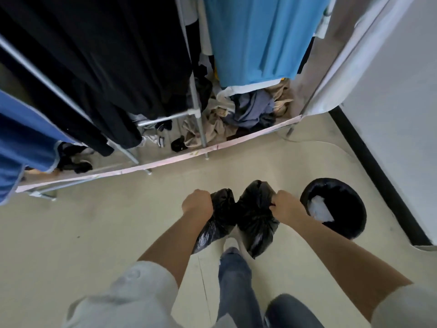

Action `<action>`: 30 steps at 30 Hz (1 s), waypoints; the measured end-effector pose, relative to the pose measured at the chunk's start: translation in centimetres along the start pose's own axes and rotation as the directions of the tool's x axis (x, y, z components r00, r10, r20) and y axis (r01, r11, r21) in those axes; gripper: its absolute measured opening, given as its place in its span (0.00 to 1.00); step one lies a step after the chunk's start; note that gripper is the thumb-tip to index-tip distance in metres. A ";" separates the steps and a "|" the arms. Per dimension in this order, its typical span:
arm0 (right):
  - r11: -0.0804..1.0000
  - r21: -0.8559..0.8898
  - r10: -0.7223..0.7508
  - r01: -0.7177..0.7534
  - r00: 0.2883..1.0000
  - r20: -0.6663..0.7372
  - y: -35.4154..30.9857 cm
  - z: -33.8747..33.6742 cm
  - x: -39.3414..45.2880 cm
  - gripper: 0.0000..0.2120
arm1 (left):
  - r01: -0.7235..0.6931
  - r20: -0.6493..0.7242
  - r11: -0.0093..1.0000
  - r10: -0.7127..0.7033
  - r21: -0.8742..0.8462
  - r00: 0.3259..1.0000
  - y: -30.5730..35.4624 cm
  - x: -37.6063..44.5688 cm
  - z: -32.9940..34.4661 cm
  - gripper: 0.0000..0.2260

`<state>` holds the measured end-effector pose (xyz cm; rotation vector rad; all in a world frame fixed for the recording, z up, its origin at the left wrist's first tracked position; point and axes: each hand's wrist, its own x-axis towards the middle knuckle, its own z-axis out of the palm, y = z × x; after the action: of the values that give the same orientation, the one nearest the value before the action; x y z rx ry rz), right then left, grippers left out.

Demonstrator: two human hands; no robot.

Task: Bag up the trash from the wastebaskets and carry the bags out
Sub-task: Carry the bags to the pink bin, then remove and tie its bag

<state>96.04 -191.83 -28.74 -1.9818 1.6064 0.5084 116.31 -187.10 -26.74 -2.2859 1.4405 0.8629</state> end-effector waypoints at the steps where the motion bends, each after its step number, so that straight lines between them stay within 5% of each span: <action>1: 1.000 0.001 0.030 -0.030 0.999 0.029 0.1 0.1 2.1 0.12 | 0.002 0.019 1.000 -0.002 -0.013 1.000 0.4 2.4 -0.2 0.12; 11: 0.969 0.123 0.201 -0.215 0.973 0.117 2.1 5.9 22.1 0.12 | 0.094 0.156 0.993 -0.082 -0.072 0.984 2.2 22.6 6.1 0.14; 16: 0.982 0.068 0.166 -0.177 0.977 0.135 3.5 10.6 27.7 0.13 | 0.042 0.130 0.999 -0.042 0.000 0.991 3.1 29.3 11.5 0.14; 22: 0.981 -0.188 -0.040 0.054 0.996 0.080 3.6 11.6 28.5 0.15 | 0.016 0.099 0.995 -0.026 0.100 0.995 4.4 30.3 13.9 0.12; 30: 0.981 -0.149 -0.141 0.126 0.986 -0.093 5.4 4.6 25.7 0.22 | -0.236 -0.143 0.957 0.261 0.166 0.955 9.3 25.7 10.1 0.19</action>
<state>96.65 -209.66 -48.53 -2.2379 1.5206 0.4874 112.85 -204.04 -50.20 -2.1374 1.8305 0.6207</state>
